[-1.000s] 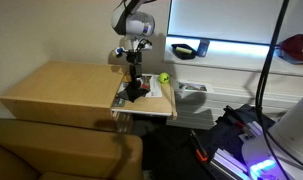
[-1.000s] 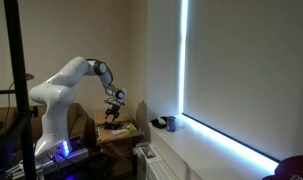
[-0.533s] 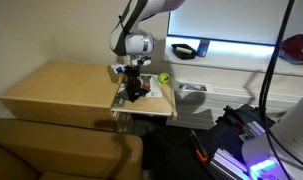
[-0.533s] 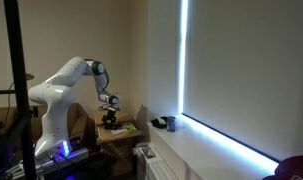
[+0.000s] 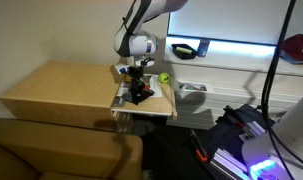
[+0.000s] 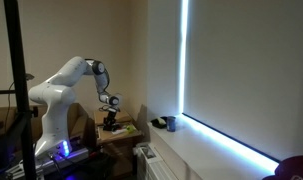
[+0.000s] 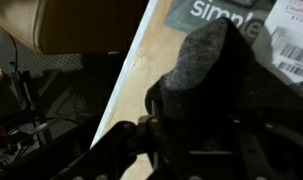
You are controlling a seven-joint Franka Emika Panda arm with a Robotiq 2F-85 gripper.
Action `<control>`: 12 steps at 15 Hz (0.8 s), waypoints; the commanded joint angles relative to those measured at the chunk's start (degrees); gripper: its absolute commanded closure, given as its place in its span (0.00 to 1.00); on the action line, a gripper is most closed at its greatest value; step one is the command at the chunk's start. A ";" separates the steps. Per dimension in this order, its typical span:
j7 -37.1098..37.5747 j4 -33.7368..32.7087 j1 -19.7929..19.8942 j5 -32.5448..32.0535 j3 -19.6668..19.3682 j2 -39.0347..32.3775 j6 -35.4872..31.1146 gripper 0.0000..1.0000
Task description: Move the sock from the drawer to the white table.
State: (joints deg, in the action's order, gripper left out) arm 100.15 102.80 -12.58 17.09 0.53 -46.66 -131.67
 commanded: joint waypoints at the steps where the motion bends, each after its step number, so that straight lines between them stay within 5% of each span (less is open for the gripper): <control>1: -0.81 1.60 2.69 1.29 0.59 2.57 1.49 0.84; 4: -1.15 1.48 4.70 2.04 0.77 4.12 4.24 1.00; 9: -7.34 4.96 9.68 1.09 0.01 15.72 29.45 0.99; 12: -6.54 9.25 11.43 3.48 -2.62 25.07 31.90 0.99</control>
State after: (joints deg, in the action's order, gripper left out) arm 94.71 105.01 -2.88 17.87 -0.55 -31.43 -99.65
